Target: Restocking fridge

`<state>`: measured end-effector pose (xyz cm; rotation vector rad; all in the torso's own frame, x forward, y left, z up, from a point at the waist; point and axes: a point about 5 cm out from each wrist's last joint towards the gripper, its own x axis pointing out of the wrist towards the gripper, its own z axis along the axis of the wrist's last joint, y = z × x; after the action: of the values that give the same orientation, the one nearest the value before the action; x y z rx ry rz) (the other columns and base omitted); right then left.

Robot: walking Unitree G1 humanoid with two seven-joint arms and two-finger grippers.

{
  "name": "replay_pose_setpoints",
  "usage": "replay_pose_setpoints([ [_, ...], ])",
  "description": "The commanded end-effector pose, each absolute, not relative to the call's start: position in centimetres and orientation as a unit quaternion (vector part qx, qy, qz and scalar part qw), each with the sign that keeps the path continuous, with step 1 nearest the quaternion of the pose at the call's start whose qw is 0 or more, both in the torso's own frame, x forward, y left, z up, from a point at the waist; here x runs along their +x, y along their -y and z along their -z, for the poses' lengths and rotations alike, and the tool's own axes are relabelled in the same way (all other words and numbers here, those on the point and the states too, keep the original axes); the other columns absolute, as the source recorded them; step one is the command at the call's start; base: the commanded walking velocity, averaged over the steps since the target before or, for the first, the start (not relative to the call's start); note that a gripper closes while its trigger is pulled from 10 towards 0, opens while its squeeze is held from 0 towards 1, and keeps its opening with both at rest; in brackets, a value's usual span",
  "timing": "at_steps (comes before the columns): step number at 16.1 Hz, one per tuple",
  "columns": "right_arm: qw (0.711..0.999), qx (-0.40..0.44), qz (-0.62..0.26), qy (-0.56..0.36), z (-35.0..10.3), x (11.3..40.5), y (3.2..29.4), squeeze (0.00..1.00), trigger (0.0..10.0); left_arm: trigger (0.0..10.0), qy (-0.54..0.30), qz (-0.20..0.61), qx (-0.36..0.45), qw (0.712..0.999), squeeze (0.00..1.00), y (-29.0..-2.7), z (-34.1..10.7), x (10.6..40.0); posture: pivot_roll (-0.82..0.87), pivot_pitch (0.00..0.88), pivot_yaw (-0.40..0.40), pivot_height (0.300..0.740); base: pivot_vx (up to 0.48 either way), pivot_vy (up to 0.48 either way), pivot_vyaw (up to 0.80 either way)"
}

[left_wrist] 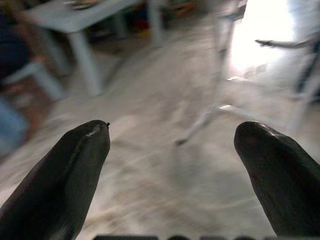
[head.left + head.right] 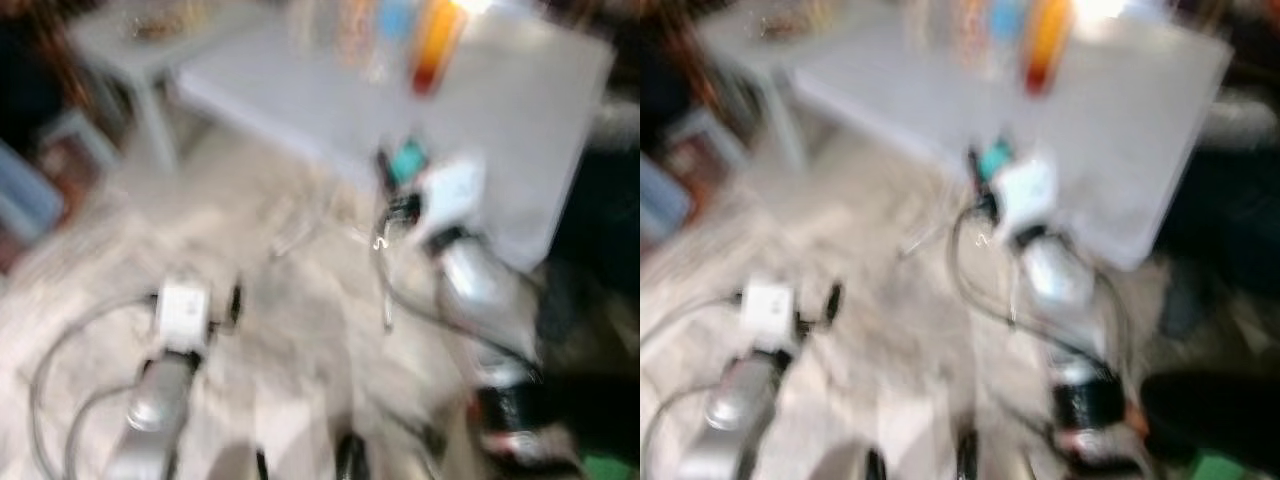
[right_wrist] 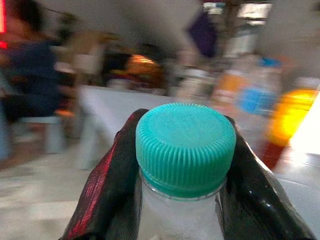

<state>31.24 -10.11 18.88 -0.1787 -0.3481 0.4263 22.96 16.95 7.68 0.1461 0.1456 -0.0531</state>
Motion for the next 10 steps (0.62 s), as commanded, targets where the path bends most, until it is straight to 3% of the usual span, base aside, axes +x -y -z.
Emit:
replay_pose_setpoints([
  [1,0.951,-0.087,-0.225,0.194,-19.8,31.0,9.7,0.00,10.0,10.0,-0.078,0.018,0.079,0.994,0.00,-17.0,-7.6,22.9,-0.04,0.134,0.008,0.740,0.000,0.000,0.79],
  [6,0.961,-0.093,-0.216,0.143,-17.0,30.6,10.6,0.00,10.0,10.0,-0.088,-0.043,0.092,0.991,0.00,-20.3,-6.8,22.1,-0.01,0.141,0.018,0.740,0.000,0.000,0.79],
  [10,0.962,-0.098,-0.226,0.118,-15.1,29.6,10.7,0.00,10.0,10.0,-0.071,-0.056,0.094,0.991,0.00,-20.4,-7.3,22.4,0.02,0.130,-0.025,0.740,0.000,0.000,0.79],
])
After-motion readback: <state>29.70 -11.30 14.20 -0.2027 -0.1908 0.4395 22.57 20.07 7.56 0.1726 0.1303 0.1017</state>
